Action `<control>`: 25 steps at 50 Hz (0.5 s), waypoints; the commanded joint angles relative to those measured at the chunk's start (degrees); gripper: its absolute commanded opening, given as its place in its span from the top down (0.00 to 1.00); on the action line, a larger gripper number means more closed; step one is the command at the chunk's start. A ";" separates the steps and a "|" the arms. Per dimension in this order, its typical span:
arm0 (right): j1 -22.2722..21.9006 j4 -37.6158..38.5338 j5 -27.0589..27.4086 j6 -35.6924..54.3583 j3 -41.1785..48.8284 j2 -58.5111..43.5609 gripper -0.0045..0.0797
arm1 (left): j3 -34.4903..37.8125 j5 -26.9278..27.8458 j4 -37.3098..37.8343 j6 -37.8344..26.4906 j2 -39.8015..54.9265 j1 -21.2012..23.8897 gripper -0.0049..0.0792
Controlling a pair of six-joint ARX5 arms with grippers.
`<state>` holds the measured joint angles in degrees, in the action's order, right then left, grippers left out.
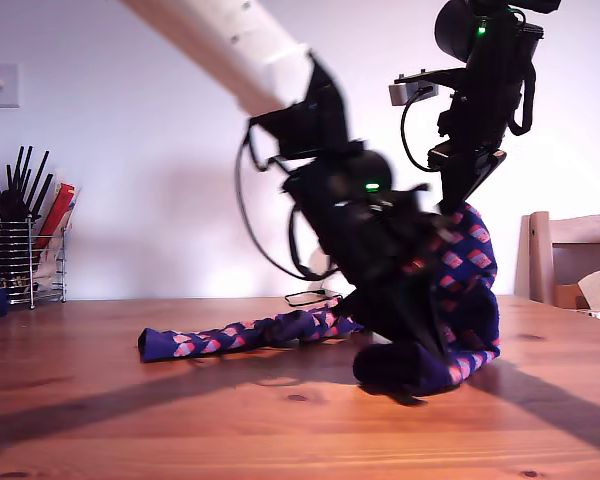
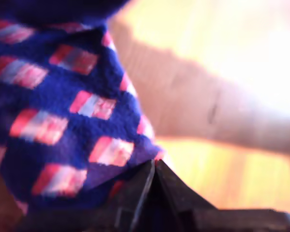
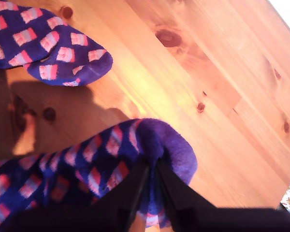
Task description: Fold the socks in front of you. After folding them, place them to the left side.
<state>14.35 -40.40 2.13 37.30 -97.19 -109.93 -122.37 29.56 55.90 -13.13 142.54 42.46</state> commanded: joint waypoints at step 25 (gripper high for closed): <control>-0.11 -6.54 1.44 -1.40 0.31 -1.14 0.96 | 0.44 -13.77 4.94 0.98 -1.53 -3.91 0.97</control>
<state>14.31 -46.30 3.60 36.80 -97.19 -109.93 -122.37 16.40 60.36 -12.27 141.01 38.48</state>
